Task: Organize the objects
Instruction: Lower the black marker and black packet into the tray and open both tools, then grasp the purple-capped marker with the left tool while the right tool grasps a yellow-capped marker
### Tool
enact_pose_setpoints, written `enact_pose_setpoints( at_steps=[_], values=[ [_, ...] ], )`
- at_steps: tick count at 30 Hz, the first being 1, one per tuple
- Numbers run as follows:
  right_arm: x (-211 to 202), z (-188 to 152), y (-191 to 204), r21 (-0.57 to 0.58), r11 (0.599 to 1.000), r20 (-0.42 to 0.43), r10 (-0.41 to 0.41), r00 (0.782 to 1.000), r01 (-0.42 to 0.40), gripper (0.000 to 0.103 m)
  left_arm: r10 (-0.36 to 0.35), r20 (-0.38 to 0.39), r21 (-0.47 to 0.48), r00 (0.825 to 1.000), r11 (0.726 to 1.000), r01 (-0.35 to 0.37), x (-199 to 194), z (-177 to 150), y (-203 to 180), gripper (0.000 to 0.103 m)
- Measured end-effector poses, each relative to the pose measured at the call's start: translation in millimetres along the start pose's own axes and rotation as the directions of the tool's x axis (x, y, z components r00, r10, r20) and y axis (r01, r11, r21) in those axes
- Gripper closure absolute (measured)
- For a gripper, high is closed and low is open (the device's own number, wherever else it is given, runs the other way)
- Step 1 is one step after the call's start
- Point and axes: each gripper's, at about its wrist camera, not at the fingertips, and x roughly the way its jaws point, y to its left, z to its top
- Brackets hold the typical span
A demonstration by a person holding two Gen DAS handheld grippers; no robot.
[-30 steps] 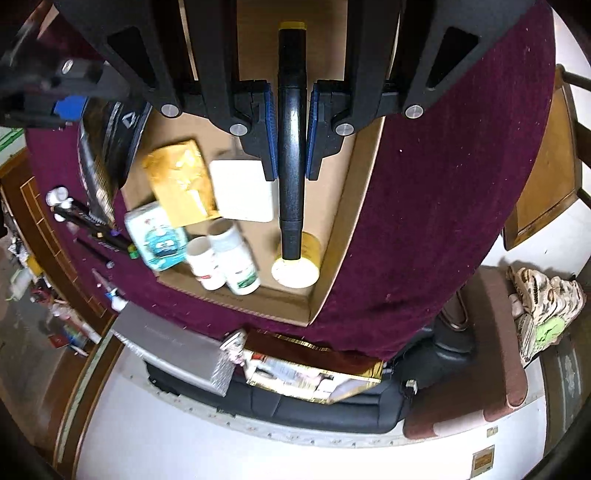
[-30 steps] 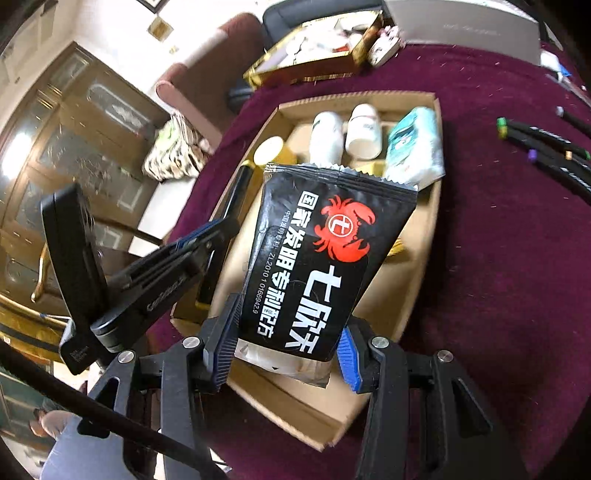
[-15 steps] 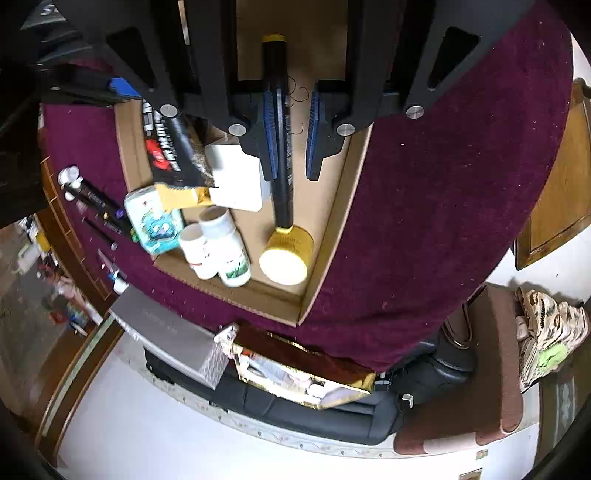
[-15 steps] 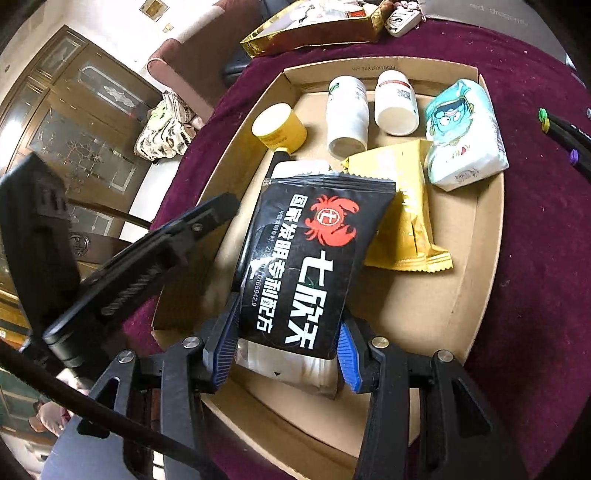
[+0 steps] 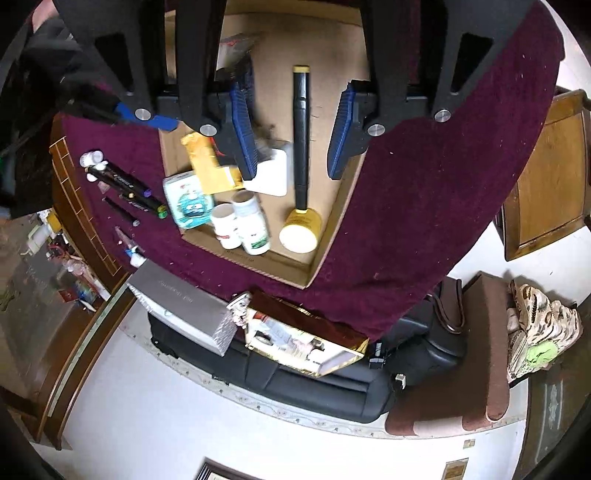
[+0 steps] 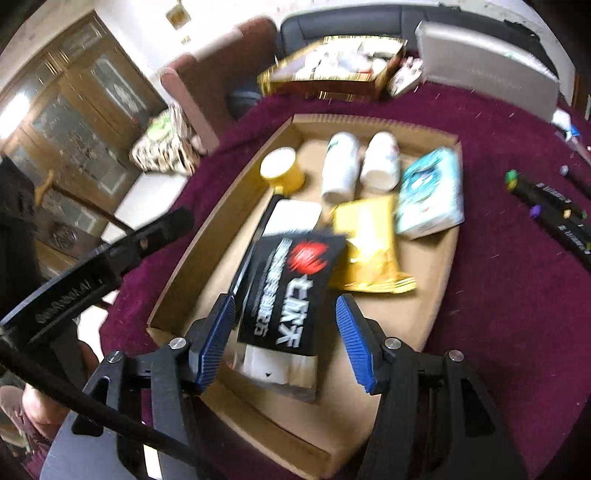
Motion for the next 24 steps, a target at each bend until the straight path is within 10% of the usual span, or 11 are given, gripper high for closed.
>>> enact_pose_setpoints(
  at_steps=[12,24],
  values=[
    [-115,-9,-204,0.378,0.921,0.183,-0.175,0.967,0.095,0.037,-0.248,-0.124,0.145,0.961,0.953,0.265,7,-36,-121,0.055],
    [-81,31,-273,0.404,0.913,0.142,-0.115,0.983,0.049,0.037,-0.226,-0.303,0.183,0.926,0.940,0.289,65,-72,-173,0.056]
  ],
)
